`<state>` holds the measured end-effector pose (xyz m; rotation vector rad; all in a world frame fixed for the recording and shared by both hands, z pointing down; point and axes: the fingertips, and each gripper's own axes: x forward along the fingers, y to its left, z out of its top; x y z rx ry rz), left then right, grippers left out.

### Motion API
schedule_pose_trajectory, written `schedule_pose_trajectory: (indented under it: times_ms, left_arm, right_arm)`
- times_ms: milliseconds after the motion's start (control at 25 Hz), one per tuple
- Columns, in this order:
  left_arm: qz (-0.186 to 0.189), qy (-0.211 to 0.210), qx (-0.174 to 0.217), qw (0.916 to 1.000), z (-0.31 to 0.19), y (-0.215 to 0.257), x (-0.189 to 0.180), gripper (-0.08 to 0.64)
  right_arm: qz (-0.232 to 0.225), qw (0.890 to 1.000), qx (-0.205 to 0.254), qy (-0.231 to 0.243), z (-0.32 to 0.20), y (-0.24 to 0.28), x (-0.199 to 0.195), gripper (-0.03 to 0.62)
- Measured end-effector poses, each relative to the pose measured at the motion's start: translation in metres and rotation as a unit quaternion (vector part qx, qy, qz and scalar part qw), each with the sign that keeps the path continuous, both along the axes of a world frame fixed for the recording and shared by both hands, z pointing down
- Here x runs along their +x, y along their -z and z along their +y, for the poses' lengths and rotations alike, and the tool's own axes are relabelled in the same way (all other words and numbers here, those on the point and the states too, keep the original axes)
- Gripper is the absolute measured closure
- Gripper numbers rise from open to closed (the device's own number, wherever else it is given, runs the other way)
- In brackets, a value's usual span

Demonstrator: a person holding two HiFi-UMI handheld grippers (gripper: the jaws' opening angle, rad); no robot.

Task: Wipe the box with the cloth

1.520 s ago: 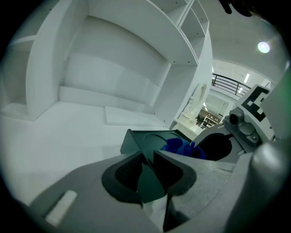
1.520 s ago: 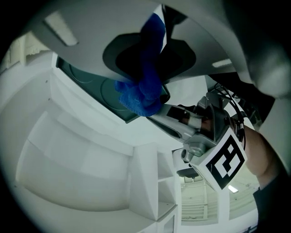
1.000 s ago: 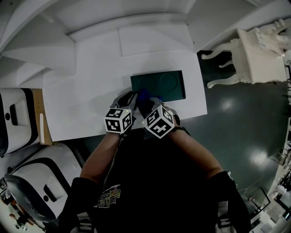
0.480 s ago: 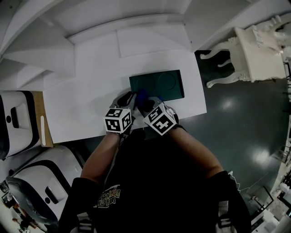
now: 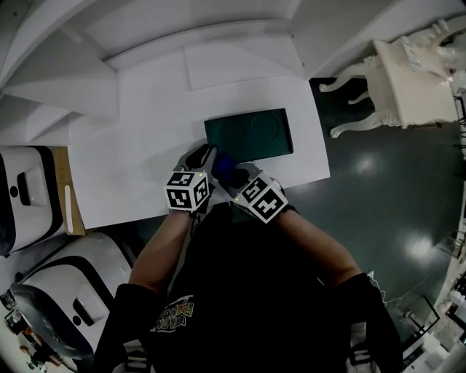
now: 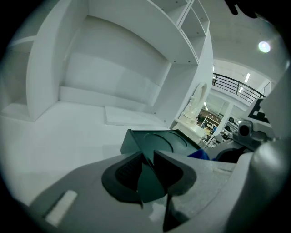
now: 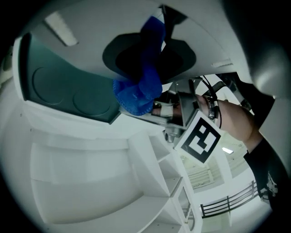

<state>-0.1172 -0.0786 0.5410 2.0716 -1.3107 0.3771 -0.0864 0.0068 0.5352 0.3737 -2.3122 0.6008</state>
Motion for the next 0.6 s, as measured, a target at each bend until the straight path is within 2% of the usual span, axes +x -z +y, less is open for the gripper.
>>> schedule_pose_trajectory:
  times_ms: [160, 280, 400, 600]
  left_arm:
    - [0.0, 0.004, 0.0, 1.0, 0.0, 0.0, -0.001, 0.472]
    - [-0.002, 0.006, 0.0, 1.0, 0.001, 0.0, -0.001, 0.472]
    - [-0.005, 0.005, -0.001, 1.0, 0.001, 0.0, 0.0, 0.472]
    - [-0.005, 0.005, -0.001, 1.0, 0.0, 0.001, 0.001, 0.472]
  right_arm:
    - [-0.01, 0.999, -0.035, 0.028, 0.024, -0.006, -0.006, 0.491]
    - [0.009, 0.998, -0.05, 0.032, 0.03, -0.021, -0.006, 0.491]
    - [0.034, 0.997, -0.066, 0.006, 0.025, -0.039, 0.003, 0.491]
    - [0.034, 0.993, -0.106, -0.046, 0.014, -0.054, 0.012, 0.491]
